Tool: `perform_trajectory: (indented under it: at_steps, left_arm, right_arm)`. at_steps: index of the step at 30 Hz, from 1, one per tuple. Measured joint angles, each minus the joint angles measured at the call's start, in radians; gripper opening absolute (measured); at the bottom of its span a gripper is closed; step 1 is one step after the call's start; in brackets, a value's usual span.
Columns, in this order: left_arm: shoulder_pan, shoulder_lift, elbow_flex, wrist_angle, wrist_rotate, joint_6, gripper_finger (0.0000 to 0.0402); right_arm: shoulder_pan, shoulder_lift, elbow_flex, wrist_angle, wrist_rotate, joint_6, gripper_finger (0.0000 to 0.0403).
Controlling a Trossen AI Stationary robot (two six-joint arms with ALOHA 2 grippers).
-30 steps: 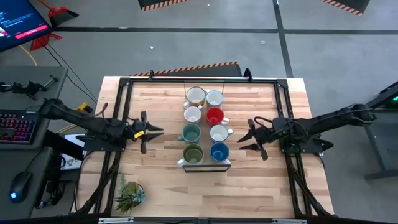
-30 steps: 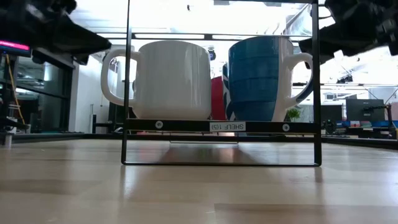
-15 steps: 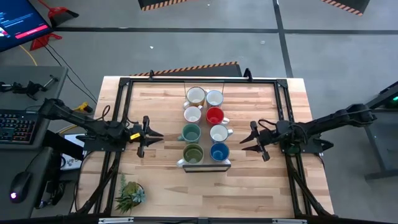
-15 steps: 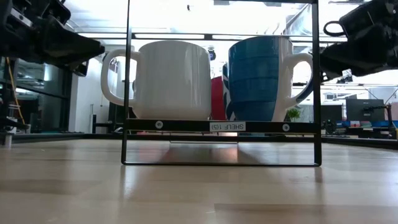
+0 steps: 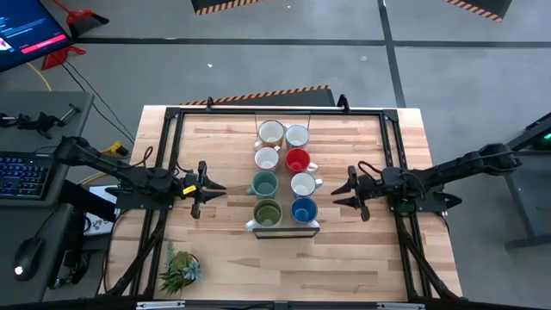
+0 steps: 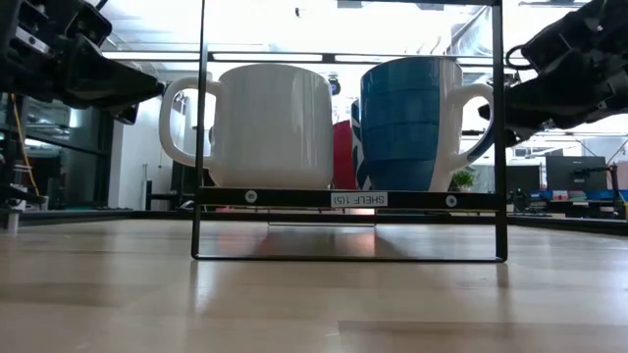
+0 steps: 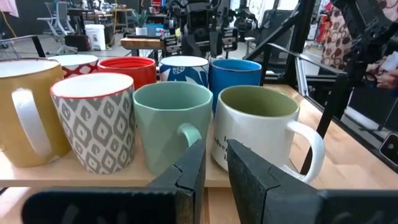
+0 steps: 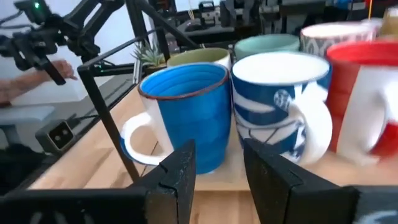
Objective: Place coffee mugs
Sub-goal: Return to Home Position
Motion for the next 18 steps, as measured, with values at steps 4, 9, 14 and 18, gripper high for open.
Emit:
perform_trajectory:
  at_steps: [4,9,14,18]
  left_arm:
    - [0.0,0.0,0.0,0.001,0.0,0.0,0.0058]
    - [0.0,0.0,0.0,0.002,0.0,0.0,0.0058]
    - [0.0,0.0,0.0,0.002,0.0,0.0,0.0058]
    - [0.0,0.0,0.0,0.002,-0.001,0.0,0.0058]
  right_arm:
    - [0.0,0.001,0.0,-0.019,0.0,0.078,0.0119]
    - [0.0,0.001,0.0,-0.026,0.0,0.154,0.0119]
    - [0.0,0.001,0.0,-0.026,0.0,0.159,0.0119]
    - [0.0,0.001,-0.001,-0.026,0.0,0.159,0.0119]
